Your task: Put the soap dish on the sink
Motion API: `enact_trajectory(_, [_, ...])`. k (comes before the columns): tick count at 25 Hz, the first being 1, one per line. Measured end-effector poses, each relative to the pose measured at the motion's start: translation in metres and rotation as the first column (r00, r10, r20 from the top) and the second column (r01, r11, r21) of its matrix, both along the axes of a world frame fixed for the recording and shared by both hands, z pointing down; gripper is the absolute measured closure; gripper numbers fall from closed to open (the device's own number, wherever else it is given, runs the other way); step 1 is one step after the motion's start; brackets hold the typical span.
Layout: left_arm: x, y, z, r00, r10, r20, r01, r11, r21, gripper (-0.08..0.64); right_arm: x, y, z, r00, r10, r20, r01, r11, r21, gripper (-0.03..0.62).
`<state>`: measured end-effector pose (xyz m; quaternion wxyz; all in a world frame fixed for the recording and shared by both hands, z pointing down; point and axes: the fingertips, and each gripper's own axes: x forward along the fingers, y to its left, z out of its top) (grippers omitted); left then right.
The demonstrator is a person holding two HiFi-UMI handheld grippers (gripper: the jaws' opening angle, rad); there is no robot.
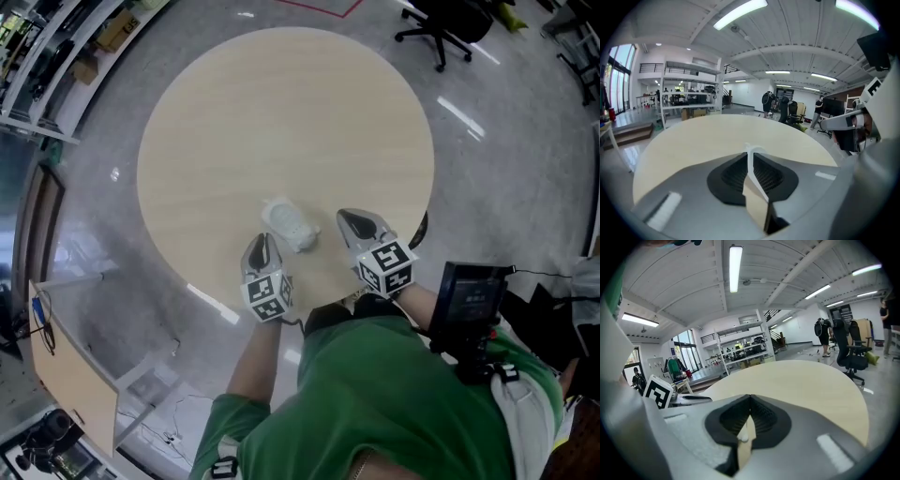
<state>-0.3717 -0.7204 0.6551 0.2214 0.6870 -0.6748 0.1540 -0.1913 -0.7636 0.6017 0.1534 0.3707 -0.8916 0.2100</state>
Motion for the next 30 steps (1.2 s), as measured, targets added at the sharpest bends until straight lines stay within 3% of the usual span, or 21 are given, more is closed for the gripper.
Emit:
enact_trajectory(4, [0.003,0.015,-0.045,0.993,-0.001,0.119,-0.014,0.992,0.125,0.554,-0.002,0.013,-0.016,0.999,-0.024,0.031,0.023,0.999,0.028,0.591])
enact_trajectory(8, [0.012,0.032,-0.084,0.984,-0.016,0.178,-0.025,0.974,0.226,0.554,-0.002,0.024,-0.033,0.997,-0.046,0.063,0.041,0.997,0.072,0.591])
enact_trajectory(14, [0.025,0.064,-0.119,0.984,-0.038,0.172,-0.016,0.954,0.299,0.555,-0.005,0.046,-0.067,0.990,-0.082,0.112,0.066,0.988,0.139,0.591])
enact_trajectory(18, [0.041,0.078,-0.132,0.983,-0.091,0.159,0.036,0.946,0.321,0.555,0.004,0.053,-0.086,0.982,-0.124,0.142,0.097,0.978,0.183,0.591])
enact_trajectory(24, [0.060,0.095,-0.149,0.979,-0.151,0.138,0.087,0.917,0.389,0.555,0.016,0.065,-0.100,0.974,-0.165,0.156,0.128,0.967,0.222,0.591])
enact_trajectory(30, [0.066,0.108,-0.170,0.987,-0.115,0.111,0.055,0.897,0.438,0.555,0.019,0.084,-0.116,0.971,-0.172,0.165,0.125,0.956,0.266,0.591])
